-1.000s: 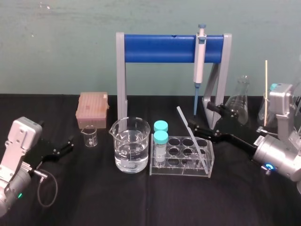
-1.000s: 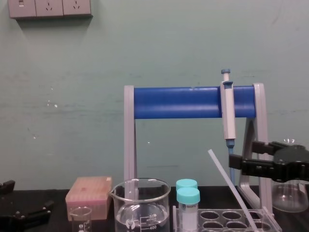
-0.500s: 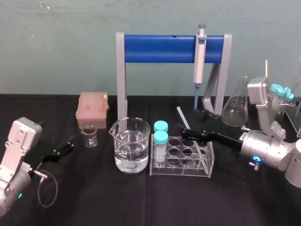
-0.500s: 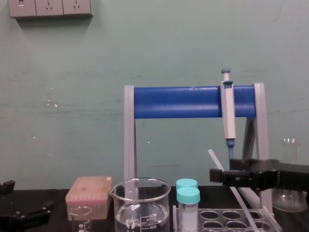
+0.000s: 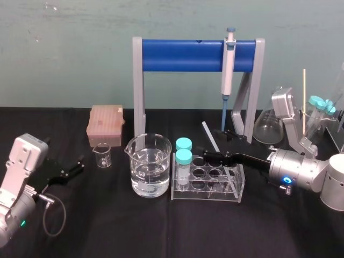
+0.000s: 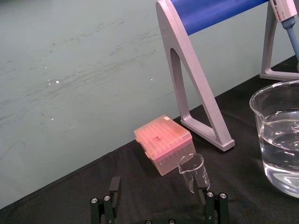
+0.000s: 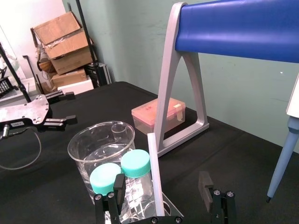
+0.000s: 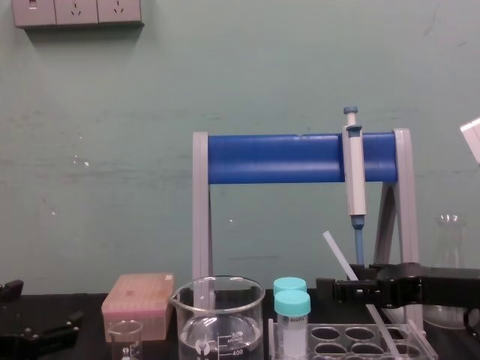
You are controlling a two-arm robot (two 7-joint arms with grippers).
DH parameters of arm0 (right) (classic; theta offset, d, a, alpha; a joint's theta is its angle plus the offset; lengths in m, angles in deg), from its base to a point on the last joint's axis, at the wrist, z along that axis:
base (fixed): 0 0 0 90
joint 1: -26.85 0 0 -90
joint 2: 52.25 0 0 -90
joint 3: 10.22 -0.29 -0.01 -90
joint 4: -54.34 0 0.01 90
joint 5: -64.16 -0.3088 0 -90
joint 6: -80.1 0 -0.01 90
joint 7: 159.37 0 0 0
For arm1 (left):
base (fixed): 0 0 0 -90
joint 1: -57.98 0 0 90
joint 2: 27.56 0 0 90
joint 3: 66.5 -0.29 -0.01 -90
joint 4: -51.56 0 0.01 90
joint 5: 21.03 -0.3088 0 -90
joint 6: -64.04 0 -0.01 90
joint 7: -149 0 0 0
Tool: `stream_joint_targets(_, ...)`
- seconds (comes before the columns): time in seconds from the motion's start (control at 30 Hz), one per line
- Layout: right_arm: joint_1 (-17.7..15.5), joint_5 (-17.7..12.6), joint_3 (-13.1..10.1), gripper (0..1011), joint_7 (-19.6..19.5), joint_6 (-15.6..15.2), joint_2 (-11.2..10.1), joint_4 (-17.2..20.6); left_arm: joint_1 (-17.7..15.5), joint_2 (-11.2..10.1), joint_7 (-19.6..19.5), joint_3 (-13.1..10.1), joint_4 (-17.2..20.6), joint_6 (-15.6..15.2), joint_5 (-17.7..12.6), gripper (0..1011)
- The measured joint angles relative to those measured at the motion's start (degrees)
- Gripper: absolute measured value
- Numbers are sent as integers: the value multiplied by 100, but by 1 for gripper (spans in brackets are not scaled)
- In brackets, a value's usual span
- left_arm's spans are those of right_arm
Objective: Pick up the stirring rod with one hand, then place it down.
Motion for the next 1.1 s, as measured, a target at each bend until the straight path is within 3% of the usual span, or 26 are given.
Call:
stream_joint_targets(0.47,2,0,-1,997,0,0,4,-10,0,0,0,0,0,0,0,1000)
stream_joint_targets(0.73,2,-2,-2,838,0,-1,4,-10,0,0,0,0,0,0,0,1000)
stream_joint_targets(1.1,2,-5,-2,466,1,-3,3,-11,0,0,0,0,0,0,0,1000)
